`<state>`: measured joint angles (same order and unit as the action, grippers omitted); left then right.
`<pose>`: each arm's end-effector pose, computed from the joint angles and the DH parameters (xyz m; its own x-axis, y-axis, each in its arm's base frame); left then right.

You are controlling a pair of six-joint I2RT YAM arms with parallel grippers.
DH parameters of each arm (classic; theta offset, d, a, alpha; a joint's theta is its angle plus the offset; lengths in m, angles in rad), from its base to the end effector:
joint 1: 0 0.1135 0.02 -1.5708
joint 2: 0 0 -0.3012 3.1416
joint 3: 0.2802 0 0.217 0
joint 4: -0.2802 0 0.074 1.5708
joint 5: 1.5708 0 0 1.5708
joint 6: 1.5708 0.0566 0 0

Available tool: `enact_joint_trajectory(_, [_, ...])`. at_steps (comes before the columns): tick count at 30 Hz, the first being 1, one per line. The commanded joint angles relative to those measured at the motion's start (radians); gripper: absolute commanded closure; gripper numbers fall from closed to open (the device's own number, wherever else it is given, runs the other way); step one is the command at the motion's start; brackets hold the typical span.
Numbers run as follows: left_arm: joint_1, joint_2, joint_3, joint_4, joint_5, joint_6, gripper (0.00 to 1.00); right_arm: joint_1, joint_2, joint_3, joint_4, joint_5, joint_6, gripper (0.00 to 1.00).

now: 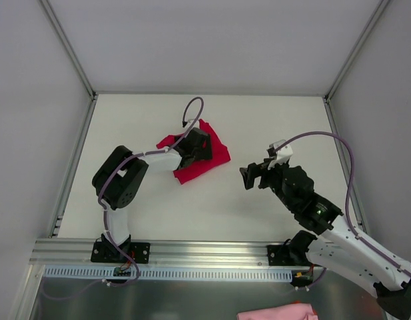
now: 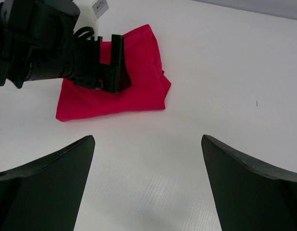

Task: Fold and stack the t-shirts
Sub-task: Smooth out wrinkles on the folded tshirt

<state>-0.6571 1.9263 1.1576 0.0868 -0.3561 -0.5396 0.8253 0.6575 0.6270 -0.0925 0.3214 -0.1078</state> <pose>0.3407 -0.2379 0.2140 -0.6122 -0.1359 -0.7790 0.0509 0.9763 -0.2104 0.0936 0.0750 0.3355 -0.0306 -0.1836 -0.9825 -0.4906 0.8592 -0.1453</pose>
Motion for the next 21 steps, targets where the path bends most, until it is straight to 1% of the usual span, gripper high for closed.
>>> enact_joint_trajectory(1, [-0.032, -0.088, -0.091, -0.048, -0.046, -0.089, 0.06, 0.006, -0.033, 0.027, -0.012, 0.054, 0.013, 0.0])
enact_joint_trajectory(3, [-0.053, -0.119, -0.145, -0.033, -0.062, -0.112, 0.06, 0.006, -0.047, 0.023, -0.013, 0.059, 0.011, 0.0])
enact_joint_trajectory(5, [-0.075, -0.134, -0.168, -0.05, -0.089, -0.134, 0.06, 0.006, -0.038, 0.028, -0.016, 0.073, 0.014, 0.0])
enact_joint_trajectory(7, [-0.117, -0.159, -0.199, -0.051, -0.138, -0.137, 0.06, 0.006, -0.018, 0.036, -0.026, 0.087, 0.016, 0.0])
enact_joint_trajectory(9, [-0.153, -0.187, -0.202, -0.039, -0.161, -0.112, 0.05, 0.006, 0.046, 0.046, -0.024, 0.094, 0.019, 0.0])
enact_joint_trajectory(11, [-0.162, -0.207, -0.188, -0.027, -0.191, -0.062, 0.04, 0.006, 0.105, 0.048, -0.004, 0.099, 0.026, 0.0])
enact_joint_trajectory(12, [-0.162, -0.223, -0.156, -0.024, -0.196, -0.047, 0.03, 0.006, 0.164, 0.043, 0.019, 0.1, 0.031, 0.0])
enact_joint_trajectory(14, [-0.162, -0.239, -0.104, -0.038, -0.202, 0.015, 0.02, 0.006, 0.217, 0.036, 0.049, 0.122, 0.043, 0.0])
enact_joint_trajectory(15, [-0.164, -0.265, -0.043, -0.065, -0.202, 0.054, 0.03, 0.006, 0.258, 0.03, 0.057, 0.137, 0.043, 0.0])
enact_joint_trajectory(17, [-0.164, -0.33, 0.016, -0.067, -0.211, 0.096, 0.02, 0.003, 0.29, 0.03, 0.06, 0.197, 0.04, 0.0])
enact_joint_trajectory(19, [-0.162, -0.377, 0.054, -0.047, -0.225, 0.171, 0.01, 0.002, 0.317, 0.037, 0.05, 0.231, 0.036, 0.0])
enact_joint_trajectory(20, [-0.162, -0.413, 0.107, -0.061, -0.253, 0.19, 0.01, -0.003, 0.318, 0.039, 0.045, 0.241, 0.045, 0.0])
enact_joint_trajectory(21, [-0.162, -0.433, 0.129, -0.082, -0.271, 0.222, 0.01, -0.005, 0.312, 0.037, 0.042, 0.251, 0.049, 0.0])
